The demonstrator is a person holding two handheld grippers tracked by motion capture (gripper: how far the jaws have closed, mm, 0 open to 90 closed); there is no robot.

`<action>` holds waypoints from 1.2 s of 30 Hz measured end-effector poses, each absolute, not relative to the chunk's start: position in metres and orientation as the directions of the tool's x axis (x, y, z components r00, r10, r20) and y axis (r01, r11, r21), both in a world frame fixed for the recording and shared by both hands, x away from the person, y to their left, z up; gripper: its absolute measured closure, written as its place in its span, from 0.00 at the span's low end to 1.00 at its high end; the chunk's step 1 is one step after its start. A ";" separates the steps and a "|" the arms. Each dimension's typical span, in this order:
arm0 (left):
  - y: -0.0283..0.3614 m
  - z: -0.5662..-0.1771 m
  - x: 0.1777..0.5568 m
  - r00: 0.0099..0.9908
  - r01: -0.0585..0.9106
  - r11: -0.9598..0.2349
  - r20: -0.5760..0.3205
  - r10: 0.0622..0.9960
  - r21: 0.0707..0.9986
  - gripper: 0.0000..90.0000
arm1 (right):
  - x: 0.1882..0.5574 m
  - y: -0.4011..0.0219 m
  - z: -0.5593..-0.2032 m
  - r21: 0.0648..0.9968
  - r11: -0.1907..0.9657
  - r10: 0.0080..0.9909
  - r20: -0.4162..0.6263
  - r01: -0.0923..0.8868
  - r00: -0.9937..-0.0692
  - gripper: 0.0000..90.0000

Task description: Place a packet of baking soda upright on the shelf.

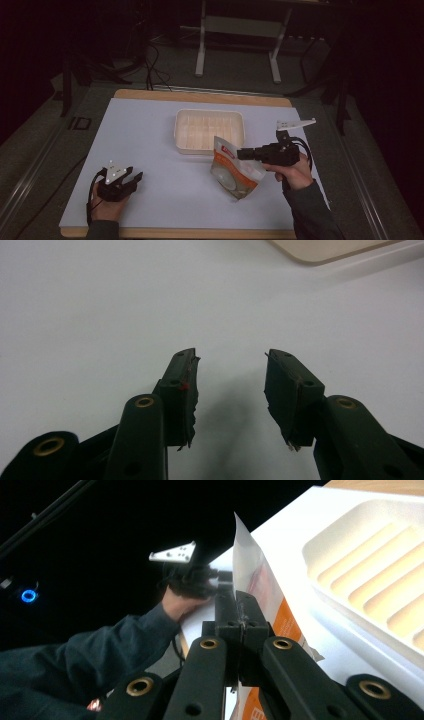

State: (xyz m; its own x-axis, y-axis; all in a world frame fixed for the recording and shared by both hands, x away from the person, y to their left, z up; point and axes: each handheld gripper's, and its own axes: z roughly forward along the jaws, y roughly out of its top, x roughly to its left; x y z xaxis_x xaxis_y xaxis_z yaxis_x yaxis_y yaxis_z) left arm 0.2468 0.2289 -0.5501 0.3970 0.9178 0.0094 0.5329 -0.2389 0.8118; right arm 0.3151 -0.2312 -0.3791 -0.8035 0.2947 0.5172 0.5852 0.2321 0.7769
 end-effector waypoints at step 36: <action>0.229 -0.550 0.248 0.395 0.535 -0.240 0.011 0.918 0.810 0.60 | 0.338 -0.242 -0.352 0.793 0.023 0.428 0.543 0.609 -0.723 1.00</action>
State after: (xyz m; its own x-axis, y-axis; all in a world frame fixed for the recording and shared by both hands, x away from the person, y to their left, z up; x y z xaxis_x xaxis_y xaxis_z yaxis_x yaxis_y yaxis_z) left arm 0.2476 0.2287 -0.5502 0.3953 0.9185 0.0105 0.5352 -0.2396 0.8100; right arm 0.3381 -0.2419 -0.3521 -0.7226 0.4276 0.5431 0.6093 0.0230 0.7926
